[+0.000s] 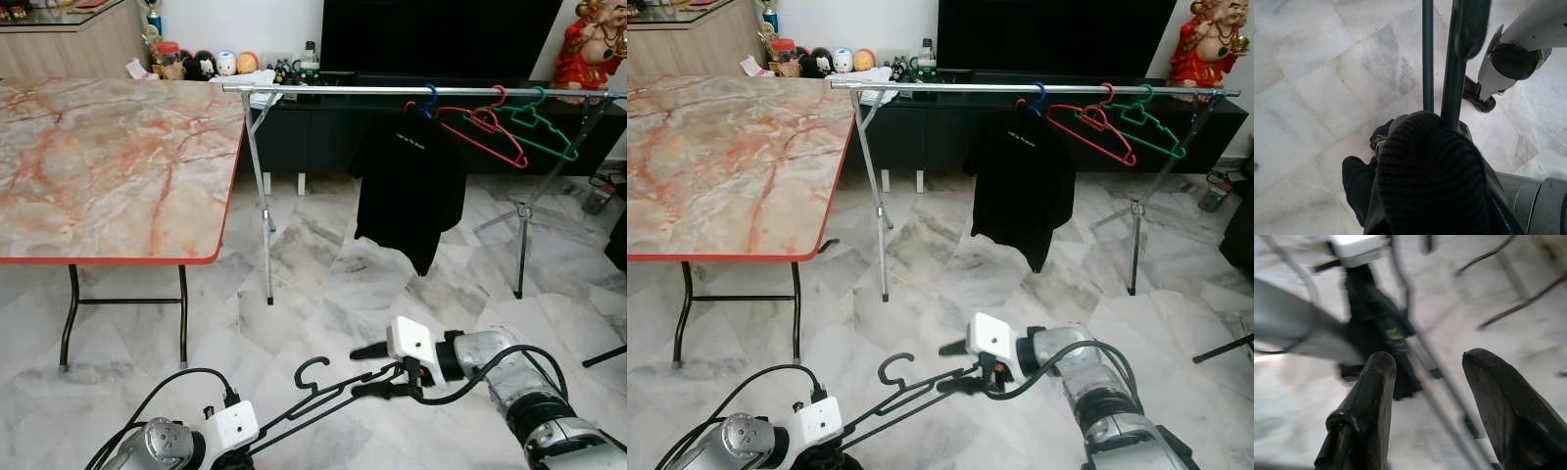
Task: Hang hanger
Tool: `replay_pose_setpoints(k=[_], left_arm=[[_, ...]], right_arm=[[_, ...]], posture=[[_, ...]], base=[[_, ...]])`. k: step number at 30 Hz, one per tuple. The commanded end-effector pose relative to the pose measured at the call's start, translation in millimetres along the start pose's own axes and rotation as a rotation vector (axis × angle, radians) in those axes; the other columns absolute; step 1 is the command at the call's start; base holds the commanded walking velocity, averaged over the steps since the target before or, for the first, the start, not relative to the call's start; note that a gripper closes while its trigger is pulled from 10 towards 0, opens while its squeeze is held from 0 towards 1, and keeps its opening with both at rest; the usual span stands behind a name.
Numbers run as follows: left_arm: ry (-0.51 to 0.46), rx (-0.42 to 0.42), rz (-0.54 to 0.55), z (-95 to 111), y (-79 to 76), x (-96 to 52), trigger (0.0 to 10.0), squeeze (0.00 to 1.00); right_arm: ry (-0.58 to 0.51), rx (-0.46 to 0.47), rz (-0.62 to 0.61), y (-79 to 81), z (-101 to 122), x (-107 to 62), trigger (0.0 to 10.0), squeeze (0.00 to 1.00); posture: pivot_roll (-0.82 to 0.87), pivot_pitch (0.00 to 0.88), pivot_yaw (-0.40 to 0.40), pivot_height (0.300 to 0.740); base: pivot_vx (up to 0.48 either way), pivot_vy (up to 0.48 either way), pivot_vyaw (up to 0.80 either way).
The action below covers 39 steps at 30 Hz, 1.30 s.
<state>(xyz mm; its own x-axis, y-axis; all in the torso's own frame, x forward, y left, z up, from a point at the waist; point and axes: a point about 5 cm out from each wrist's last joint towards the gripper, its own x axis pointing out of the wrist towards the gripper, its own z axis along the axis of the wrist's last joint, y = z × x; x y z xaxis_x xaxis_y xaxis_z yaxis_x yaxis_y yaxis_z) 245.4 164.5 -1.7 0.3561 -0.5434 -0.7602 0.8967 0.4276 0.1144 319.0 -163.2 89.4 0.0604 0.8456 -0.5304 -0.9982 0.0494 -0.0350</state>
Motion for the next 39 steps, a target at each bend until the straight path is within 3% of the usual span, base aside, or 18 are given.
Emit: replay_pose_setpoints(k=[1, 2, 4, 8, 13, 14, 15, 16, 22, 33, 39], left_arm=[[0.005, 0.008, -0.013, 0.4, -0.5, -0.4, 0.0, 0.0], [0.003, 0.015, -0.017, 1.9, -0.2, -0.4, 0.0, 0.0], [-0.004, 0.021, -0.021, 4.9, 0.6, -1.0, 0.0, 0.0], [-0.009, 0.038, -0.043, 9.7, 2.3, -2.6, 0.0, 0.0], [-0.006, 0.057, -0.069, 11.7, 2.0, -3.2, 0.0, 0.0], [-0.004, 0.066, -0.081, 13.0, 2.2, -3.6, 0.0, 0.0], [-0.003, 0.068, -0.084, 13.2, 2.1, -3.6, 0.0, 0.0], [0.0, 0.072, -0.091, 13.6, 2.2, -3.8, 0.0, 0.0], [-0.006, 0.104, -0.1, 20.1, 4.9, -4.5, 0.0, 0.0], [-0.019, 0.239, -0.106, 40.5, 10.5, -10.3, 0.0, 0.0], [-0.021, 0.25, -0.112, 43.7, 10.4, -10.9, 0.0, 0.0]], right_arm=[[0.032, 0.032, 0.073, 9.0, -10.7, -1.5, 10.0, 0.0], [0.074, -0.009, 0.056, 12.0, -15.1, 4.0, 10.0, 0.02], [0.052, -0.027, 0.015, 10.9, -13.1, 8.6, 10.0, 1.0], [-0.038, -0.065, -0.067, 4.4, -0.1, 14.8, 10.0, 1.0], [-0.065, -0.105, -0.049, 5.3, 5.5, 18.7, 10.0, 1.0], [-0.065, -0.102, -0.028, 6.0, 5.8, 19.2, 10.0, 0.94], [-0.061, -0.101, -0.019, 6.6, 5.4, 19.6, 10.0, 0.94], [-0.048, -0.098, 0.006, 8.5, 3.5, 19.6, 10.0, 0.0], [-0.023, -0.063, 0.067, 14.2, -3.5, 20.2, 10.0, 0.0], [-0.076, -0.02, -0.012, 13.3, -3.0, 29.8, 10.0, 0.0], [-0.094, -0.002, 0.003, 13.8, -1.5, 32.2, 10.0, 0.0]], posture=[[0.07, 0.082, -0.041, 0.74], [0.07, 0.082, -0.042, 0.74], [0.07, 0.081, -0.042, 0.74], [0.07, 0.077, -0.037, 0.74], [0.07, 0.069, -0.032, 0.74], [0.07, 0.069, -0.032, 0.74], [0.07, 0.061, -0.031, 0.74], [0.07, 0.059, -0.031, 0.74], [0.07, 0.048, -0.029, 0.74], [0.08, 0.048, -0.026, 0.74], [0.08, 0.053, -0.026, 0.74]], base=[[0.0, 0.0, 0.0], [0.0, 0.0, 0.0], [0.0, 0.0, 0.0], [0.0, 0.0, 0.0], [0.0, 0.0, 0.0], [0.0, 0.0, 0.0], [0.0, 0.0, 0.0], [0.0, 0.0, 0.0], [0.0, 0.0, 0.0], [0.0, 0.0, 0.0], [0.0, 0.0, 0.0]])
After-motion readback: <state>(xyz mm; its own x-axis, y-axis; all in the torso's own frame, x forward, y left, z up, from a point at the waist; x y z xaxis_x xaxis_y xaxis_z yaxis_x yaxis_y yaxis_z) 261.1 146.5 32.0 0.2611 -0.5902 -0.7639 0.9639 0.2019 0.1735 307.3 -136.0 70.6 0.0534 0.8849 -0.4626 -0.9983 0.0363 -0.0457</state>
